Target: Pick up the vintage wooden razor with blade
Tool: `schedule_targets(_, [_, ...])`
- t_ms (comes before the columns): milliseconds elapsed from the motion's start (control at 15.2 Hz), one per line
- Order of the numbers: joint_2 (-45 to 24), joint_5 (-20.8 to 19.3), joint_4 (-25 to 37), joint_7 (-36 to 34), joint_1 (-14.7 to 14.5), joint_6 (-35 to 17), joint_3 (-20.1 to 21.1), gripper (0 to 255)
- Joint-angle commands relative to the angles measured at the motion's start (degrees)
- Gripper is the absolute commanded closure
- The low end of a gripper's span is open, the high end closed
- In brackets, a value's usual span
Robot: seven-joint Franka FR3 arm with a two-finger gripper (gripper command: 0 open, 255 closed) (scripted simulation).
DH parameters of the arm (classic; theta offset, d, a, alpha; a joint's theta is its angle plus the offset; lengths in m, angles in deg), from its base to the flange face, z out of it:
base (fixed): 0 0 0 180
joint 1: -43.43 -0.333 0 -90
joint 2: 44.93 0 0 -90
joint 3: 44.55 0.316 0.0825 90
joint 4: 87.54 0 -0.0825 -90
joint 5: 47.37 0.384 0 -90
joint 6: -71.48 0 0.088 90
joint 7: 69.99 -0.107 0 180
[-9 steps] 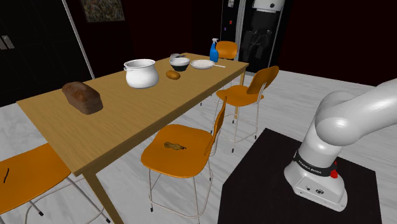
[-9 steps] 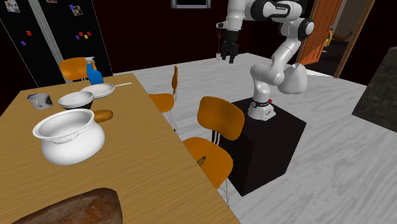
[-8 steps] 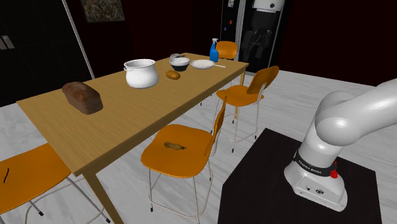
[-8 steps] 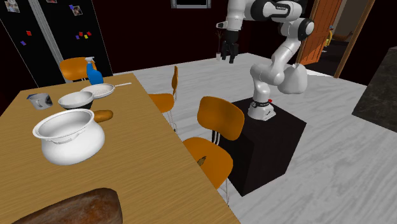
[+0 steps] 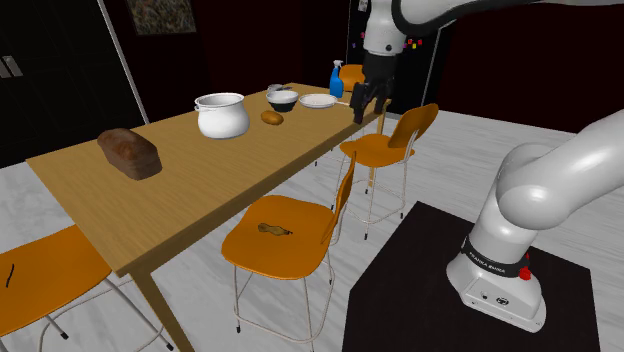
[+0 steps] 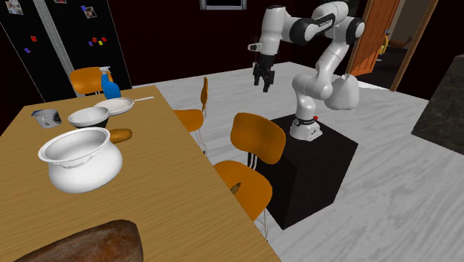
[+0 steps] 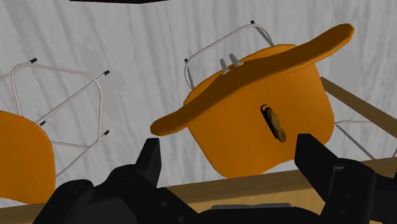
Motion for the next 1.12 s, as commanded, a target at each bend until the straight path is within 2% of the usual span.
schedule_targets(0, [-3.2, -0.4, -0.7, -0.9, -0.4, -3.8, 1.4, 0])
schedule_targets(594, [-19.8, -4.9, -0.2, -6.5, -1.1, -18.5, 7.8, 0])
schedule_targets(1056, [-35.2, -13.7, 4.5, -14.1, -0.8, -26.8, 12.0, 0])
